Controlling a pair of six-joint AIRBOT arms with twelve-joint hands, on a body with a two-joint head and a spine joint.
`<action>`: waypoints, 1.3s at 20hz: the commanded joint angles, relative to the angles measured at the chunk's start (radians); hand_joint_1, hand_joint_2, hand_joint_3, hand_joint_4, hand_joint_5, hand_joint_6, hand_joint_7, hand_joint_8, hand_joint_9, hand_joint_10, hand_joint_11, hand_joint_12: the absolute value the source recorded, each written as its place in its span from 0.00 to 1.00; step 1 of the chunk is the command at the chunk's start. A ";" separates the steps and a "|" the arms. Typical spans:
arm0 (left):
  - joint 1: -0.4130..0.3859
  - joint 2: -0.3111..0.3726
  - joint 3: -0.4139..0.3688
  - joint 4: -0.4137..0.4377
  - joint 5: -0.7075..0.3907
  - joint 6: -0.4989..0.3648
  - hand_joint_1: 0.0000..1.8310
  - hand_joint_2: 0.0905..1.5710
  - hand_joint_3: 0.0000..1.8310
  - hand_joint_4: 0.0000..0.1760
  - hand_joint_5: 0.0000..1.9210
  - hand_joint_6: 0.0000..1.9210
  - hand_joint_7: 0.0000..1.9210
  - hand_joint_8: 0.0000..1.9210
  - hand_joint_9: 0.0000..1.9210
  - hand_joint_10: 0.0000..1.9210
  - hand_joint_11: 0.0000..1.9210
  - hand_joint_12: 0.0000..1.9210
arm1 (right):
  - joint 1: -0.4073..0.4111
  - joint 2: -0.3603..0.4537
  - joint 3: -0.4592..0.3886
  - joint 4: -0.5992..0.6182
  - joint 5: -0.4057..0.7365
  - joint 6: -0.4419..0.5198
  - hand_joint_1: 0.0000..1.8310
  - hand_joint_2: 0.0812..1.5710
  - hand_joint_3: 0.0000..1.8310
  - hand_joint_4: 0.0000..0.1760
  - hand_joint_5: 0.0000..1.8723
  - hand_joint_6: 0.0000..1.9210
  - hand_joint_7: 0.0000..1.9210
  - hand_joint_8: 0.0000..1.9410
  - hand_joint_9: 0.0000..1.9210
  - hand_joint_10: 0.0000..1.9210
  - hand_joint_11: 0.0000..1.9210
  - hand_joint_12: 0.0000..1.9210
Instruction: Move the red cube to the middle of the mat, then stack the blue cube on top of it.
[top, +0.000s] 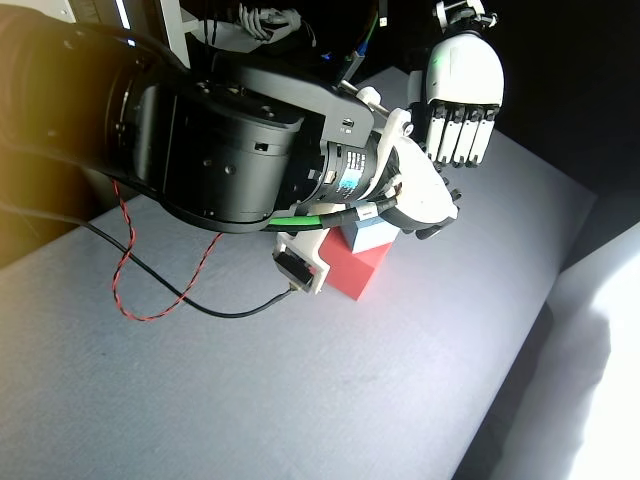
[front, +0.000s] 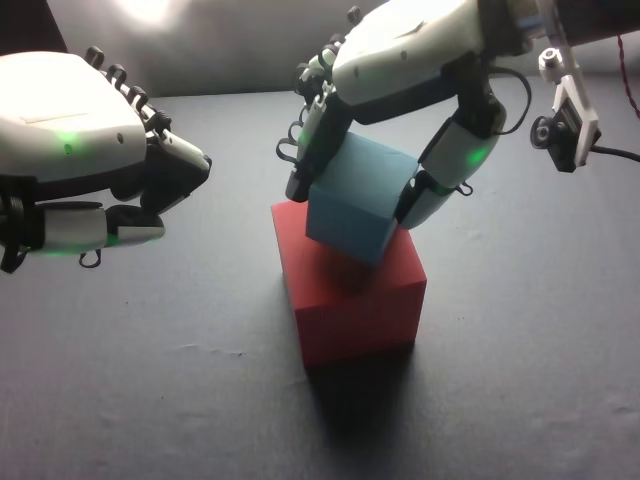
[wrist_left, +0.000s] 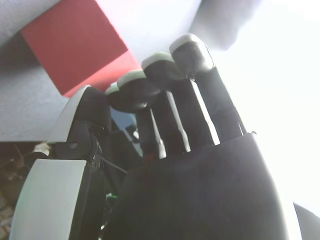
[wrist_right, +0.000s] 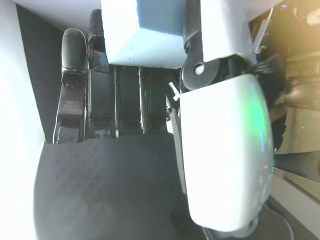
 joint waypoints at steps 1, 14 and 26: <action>-0.009 0.015 0.005 -0.028 -0.047 0.001 0.37 0.95 0.00 0.00 0.33 1.00 0.40 1.00 0.35 1.00 0.36 1.00 | 0.006 0.011 0.002 0.060 0.027 0.000 0.62 0.63 0.00 0.00 0.40 0.00 0.40 0.00 0.34 0.00 0.07 0.65; -0.010 0.015 0.005 -0.027 -0.048 0.001 0.38 0.95 0.00 0.00 0.32 1.00 0.39 1.00 0.34 1.00 0.34 1.00 | -0.020 -0.002 0.005 0.118 0.038 -0.009 0.57 0.59 0.00 0.00 0.29 0.00 0.30 0.00 0.26 0.00 0.01 0.59; -0.009 0.015 0.003 -0.028 -0.048 0.001 0.37 0.95 0.00 0.00 0.35 1.00 0.42 1.00 0.37 1.00 0.35 1.00 | -0.013 0.002 0.005 0.118 0.050 -0.023 0.37 0.52 0.00 0.00 0.04 0.00 0.07 0.00 0.07 0.00 0.00 0.25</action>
